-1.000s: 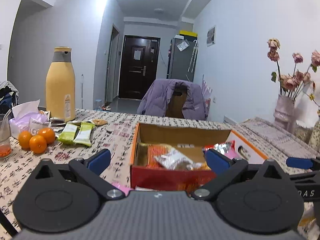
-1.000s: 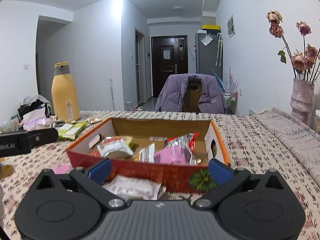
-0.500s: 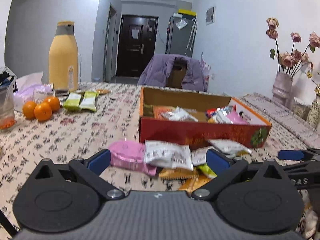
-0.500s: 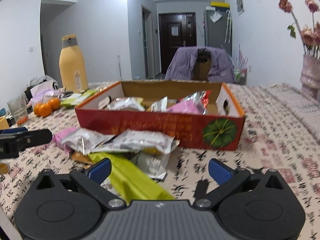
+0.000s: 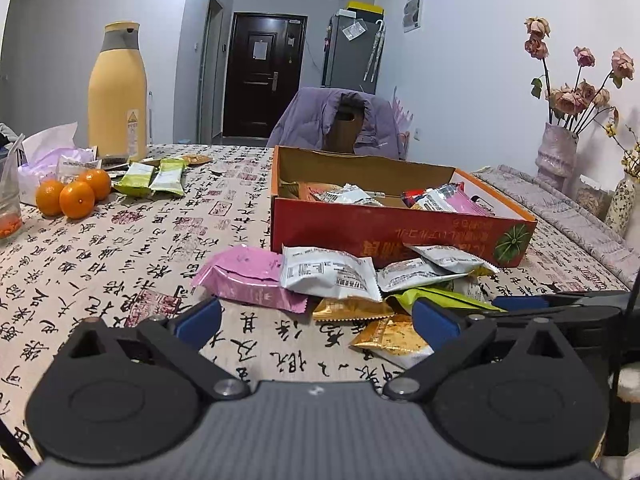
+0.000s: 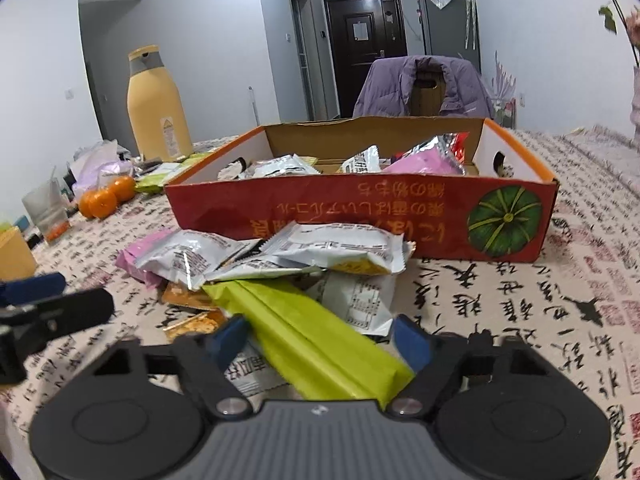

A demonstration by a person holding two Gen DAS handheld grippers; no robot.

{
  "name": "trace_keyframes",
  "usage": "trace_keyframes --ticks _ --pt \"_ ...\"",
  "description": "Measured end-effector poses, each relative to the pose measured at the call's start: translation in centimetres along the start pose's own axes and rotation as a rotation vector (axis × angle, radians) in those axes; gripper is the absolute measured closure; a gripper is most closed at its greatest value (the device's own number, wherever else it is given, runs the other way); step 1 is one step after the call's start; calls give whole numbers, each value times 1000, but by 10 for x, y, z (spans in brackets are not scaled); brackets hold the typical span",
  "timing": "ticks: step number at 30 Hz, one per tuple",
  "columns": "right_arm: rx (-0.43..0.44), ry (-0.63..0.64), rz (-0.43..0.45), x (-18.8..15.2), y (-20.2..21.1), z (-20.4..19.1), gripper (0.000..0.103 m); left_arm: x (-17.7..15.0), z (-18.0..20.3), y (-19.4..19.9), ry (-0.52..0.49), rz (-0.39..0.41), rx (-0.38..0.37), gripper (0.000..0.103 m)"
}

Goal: Organize snacks
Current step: 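Grasp and lift the green bar with the right tool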

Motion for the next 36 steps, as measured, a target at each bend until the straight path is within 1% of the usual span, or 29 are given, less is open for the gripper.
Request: trace_keyframes --ticks 2,5,7,8,11,15,18,22,24,28,31,34,36 --pt "6 12 -1 -2 2 -2 33 -2 -1 0 9 -3 2 0" --pt "6 38 -3 -4 6 -2 40 -3 -1 0 22 -6 -3 0" --pt "4 48 0 -6 10 0 43 -4 -2 1 24 -10 -2 0" --pt "4 51 3 -6 12 1 46 -5 -2 1 26 -12 -1 0" --pt "0 52 10 -8 19 6 57 -7 -4 1 33 -18 1 0" --pt "4 57 17 -13 31 10 66 -10 -8 1 45 -28 8 0" --pt "-6 78 22 -17 39 11 67 -12 -9 2 52 -34 12 0" --pt "-4 87 14 -17 39 10 66 -15 -8 4 49 -41 10 0" --pt "-10 97 6 -15 36 8 64 -15 -6 5 46 -42 9 0" --pt "-29 128 -22 -14 20 3 63 -14 -3 7 38 -39 6 0" --pt "-46 159 -25 -13 12 -2 62 -14 -2 8 34 -38 3 0" --pt "-47 190 -31 -13 8 -6 63 -14 0 9 33 -39 -1 0" --pt "-31 195 -42 -12 8 -7 68 -13 1 9 31 -38 -2 0"
Point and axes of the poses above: each gripper's, at about its wrist camera, not at the fingertips, and y roughly against the way its jaws point, z to its right, x to its top, the point moved 7 cm from there along -y, roughly the way its jaws point, and after that the axes turned 11 degrees about -y, right-handed, at the moved point
